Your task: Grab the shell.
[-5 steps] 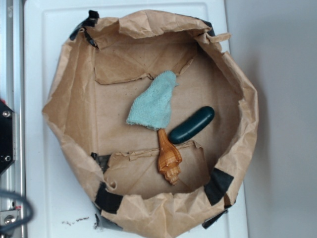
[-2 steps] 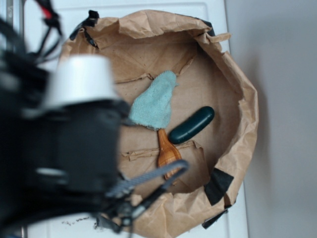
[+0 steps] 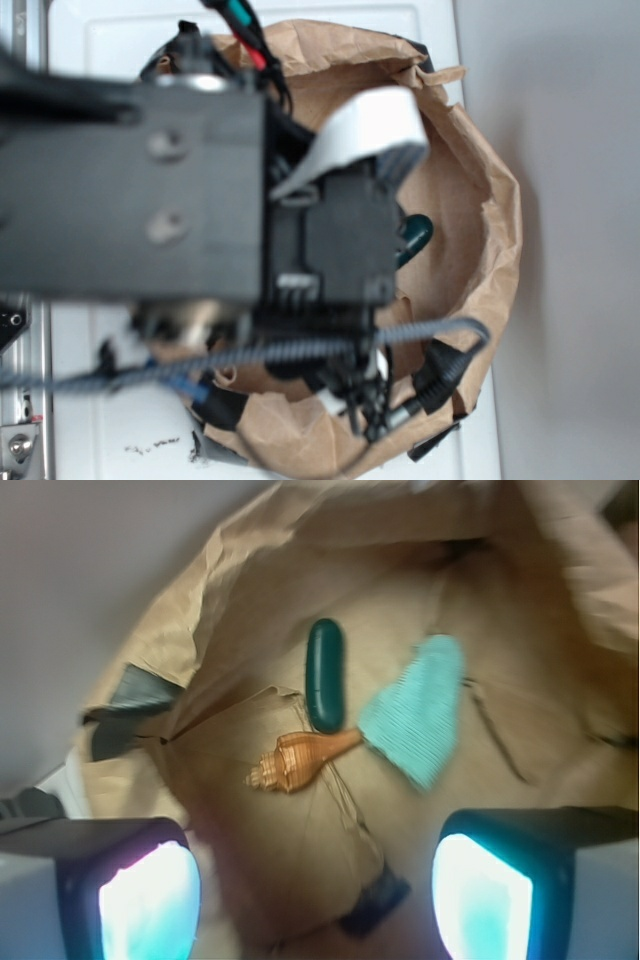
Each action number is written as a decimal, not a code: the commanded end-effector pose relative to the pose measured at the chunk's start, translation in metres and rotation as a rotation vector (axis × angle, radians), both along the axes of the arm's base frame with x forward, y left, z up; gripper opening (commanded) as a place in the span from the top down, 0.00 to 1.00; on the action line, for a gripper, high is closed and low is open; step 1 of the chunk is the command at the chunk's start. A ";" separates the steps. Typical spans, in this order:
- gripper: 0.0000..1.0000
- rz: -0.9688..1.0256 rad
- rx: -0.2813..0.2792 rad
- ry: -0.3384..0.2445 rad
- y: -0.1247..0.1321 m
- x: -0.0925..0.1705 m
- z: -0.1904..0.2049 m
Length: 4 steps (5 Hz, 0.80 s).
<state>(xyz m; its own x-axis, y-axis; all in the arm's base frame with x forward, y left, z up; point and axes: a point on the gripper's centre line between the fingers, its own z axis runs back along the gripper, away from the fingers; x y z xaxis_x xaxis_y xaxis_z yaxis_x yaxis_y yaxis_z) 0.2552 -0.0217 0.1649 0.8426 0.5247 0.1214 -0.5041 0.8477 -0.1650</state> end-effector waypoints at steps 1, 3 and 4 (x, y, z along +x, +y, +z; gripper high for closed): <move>0.00 0.004 -0.004 -0.051 0.004 0.004 0.012; 0.00 0.004 -0.004 -0.051 0.004 0.004 0.012; 0.00 0.020 0.076 -0.107 0.002 0.026 -0.023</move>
